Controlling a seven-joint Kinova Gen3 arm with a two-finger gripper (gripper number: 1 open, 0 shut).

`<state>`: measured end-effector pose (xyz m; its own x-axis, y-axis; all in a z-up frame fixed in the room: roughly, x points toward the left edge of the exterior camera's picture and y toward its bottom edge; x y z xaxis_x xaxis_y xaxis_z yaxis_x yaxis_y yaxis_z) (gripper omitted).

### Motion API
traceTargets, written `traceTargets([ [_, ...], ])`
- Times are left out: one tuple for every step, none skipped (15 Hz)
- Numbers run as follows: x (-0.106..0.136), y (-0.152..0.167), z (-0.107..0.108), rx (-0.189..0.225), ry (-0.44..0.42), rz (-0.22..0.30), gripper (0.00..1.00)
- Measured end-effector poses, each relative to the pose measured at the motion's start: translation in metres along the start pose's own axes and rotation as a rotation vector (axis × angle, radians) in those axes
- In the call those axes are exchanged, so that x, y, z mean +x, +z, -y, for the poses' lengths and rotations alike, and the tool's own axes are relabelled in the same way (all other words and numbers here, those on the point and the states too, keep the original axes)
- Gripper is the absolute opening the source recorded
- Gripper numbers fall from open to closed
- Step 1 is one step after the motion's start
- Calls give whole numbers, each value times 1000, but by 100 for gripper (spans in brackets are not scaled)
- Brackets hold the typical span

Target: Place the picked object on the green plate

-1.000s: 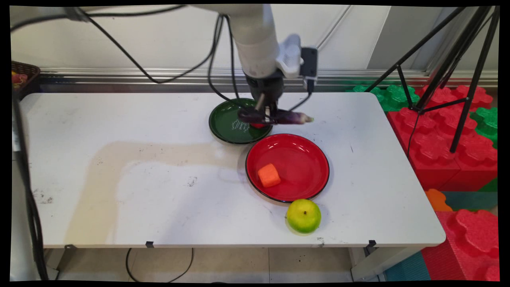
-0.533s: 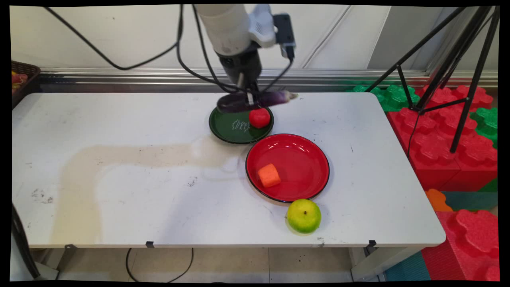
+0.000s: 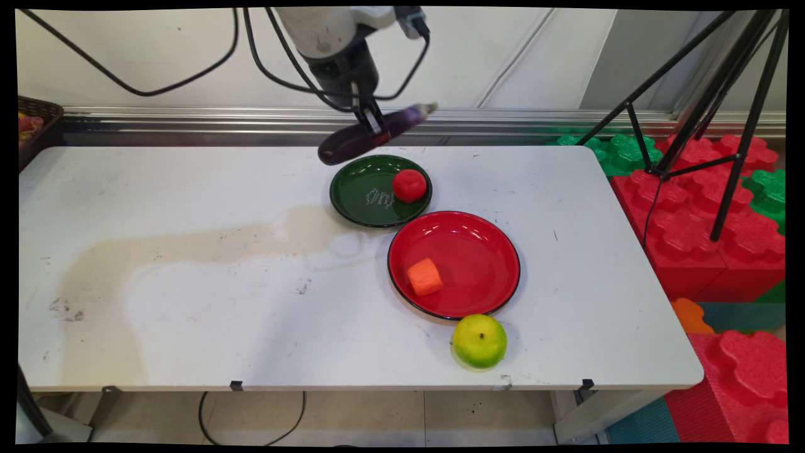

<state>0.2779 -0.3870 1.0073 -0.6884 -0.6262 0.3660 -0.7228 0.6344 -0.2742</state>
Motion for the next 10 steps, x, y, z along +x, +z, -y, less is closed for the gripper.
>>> traceTargets([
  [-3,0,6,10,-52,-3,0],
  [-4,2,12,19,-97,-6,0],
  [-6,4,17,27,-148,-9,0],
  [-8,8,23,36,-201,-11,0],
  [-9,12,27,42,-245,-13,0],
  [-10,18,32,48,-295,-13,0],
  [-12,24,37,55,-341,-13,0],
  [-13,30,40,59,-379,-12,0],
  [-14,38,44,63,-420,-10,0],
  [-15,46,48,66,-458,-7,0],
])
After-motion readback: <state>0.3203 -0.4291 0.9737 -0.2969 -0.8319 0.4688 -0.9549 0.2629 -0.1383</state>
